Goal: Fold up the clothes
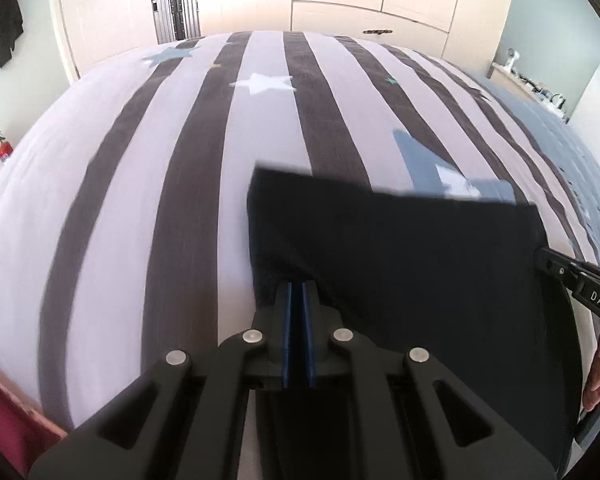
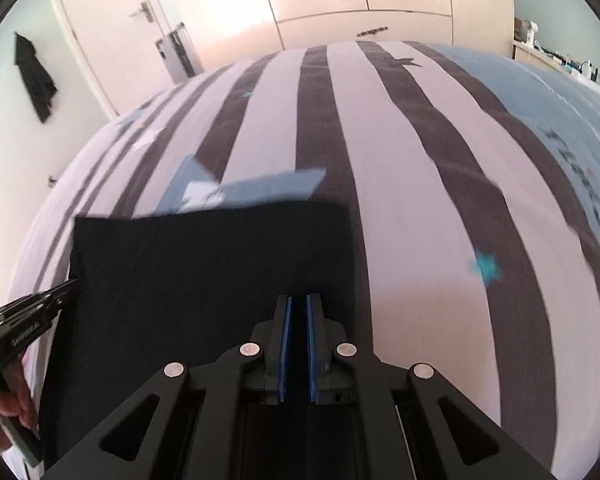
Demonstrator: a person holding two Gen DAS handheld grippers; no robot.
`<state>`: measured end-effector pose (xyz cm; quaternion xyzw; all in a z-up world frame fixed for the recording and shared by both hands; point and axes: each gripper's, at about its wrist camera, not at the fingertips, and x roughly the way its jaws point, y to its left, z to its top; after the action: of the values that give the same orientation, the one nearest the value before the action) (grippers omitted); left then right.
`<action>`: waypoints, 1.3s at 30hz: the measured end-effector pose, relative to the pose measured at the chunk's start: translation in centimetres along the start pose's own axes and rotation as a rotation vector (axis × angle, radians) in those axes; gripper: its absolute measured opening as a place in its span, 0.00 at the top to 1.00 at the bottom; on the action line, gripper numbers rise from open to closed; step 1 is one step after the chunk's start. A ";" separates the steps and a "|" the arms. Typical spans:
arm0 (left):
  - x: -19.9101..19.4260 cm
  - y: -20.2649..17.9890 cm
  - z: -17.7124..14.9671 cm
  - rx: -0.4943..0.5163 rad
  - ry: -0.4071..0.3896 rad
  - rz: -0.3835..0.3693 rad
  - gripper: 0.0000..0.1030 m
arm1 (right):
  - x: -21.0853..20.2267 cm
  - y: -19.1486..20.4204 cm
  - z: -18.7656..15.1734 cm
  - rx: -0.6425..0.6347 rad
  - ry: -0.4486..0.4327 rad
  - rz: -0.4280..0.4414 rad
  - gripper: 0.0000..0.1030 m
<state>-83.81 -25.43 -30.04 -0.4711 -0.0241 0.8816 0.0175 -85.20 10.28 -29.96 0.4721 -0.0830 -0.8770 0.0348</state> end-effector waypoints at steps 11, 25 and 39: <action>-13.9 -0.9 -8.7 0.091 -0.035 -0.153 0.94 | -13.7 1.5 -7.3 -0.122 -0.145 0.121 0.91; -19.2 -2.6 -26.0 0.076 0.050 -0.117 0.93 | -23.1 2.1 -31.4 -0.059 -0.020 0.080 0.91; -21.8 -3.1 -29.9 0.045 0.005 -0.118 0.94 | -25.2 1.7 -36.0 -0.068 -0.021 0.067 0.91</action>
<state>-46.82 -22.67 -28.40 -0.4705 -0.0319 0.8782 0.0801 -41.29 8.07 -28.41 0.4584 -0.0692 -0.8825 0.0792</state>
